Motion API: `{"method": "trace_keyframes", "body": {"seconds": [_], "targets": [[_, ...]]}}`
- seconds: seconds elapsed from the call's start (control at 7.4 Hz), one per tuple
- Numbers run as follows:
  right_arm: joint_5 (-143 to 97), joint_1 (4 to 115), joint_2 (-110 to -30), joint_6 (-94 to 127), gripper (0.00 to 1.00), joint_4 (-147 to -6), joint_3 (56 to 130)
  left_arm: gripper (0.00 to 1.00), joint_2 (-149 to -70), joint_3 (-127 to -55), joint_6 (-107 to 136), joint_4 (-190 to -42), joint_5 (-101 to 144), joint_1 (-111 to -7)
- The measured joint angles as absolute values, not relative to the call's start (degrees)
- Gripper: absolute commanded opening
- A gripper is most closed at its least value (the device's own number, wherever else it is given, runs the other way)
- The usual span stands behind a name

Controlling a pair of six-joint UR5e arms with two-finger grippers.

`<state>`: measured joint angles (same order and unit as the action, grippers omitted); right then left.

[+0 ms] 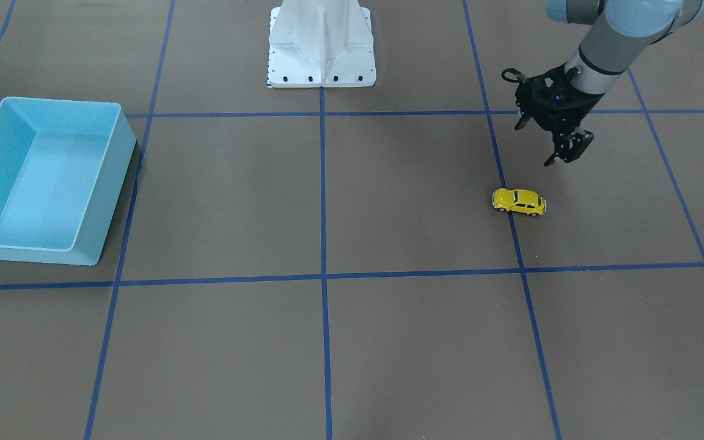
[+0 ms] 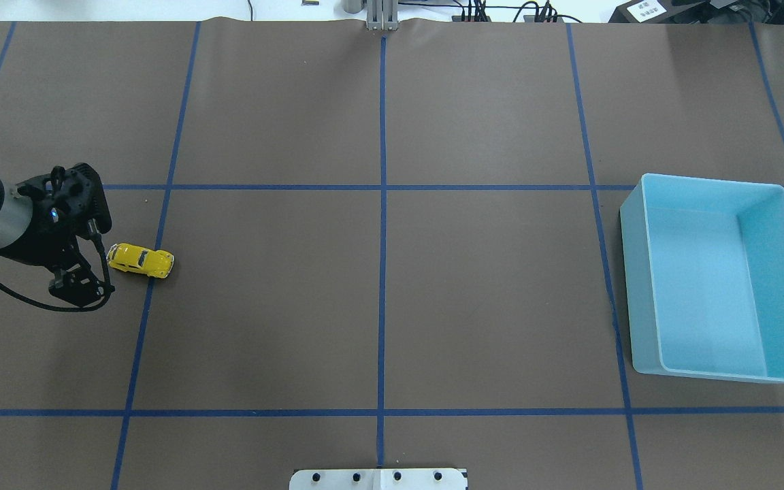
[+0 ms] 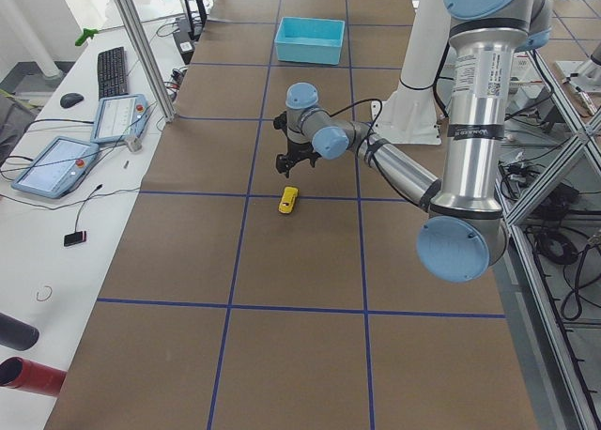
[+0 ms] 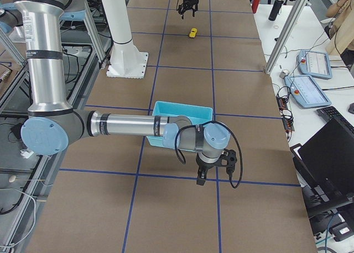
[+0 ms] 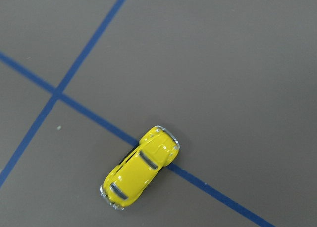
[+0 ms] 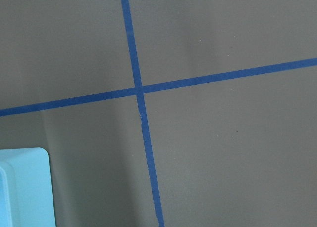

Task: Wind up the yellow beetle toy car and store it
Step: 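Lower the left gripper onto the yellow beetle toy car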

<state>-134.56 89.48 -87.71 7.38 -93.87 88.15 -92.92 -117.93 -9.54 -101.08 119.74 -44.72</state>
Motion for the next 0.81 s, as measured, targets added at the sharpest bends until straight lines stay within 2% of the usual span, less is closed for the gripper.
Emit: {"method": "trace_keyframes", "body": {"seconds": [0.41, 0.81], "targets": [[-134.56, 89.47, -87.70, 7.38, 1.00, -93.87, 88.16, 1.00, -93.56, -112.31, -22.07, -107.86, 119.01, -43.41], [-134.62, 89.47, -87.56, 7.27, 1.00, -93.87, 88.23, 1.00, -94.85, -109.51, -31.65, -108.54, 118.94, -43.58]]}}
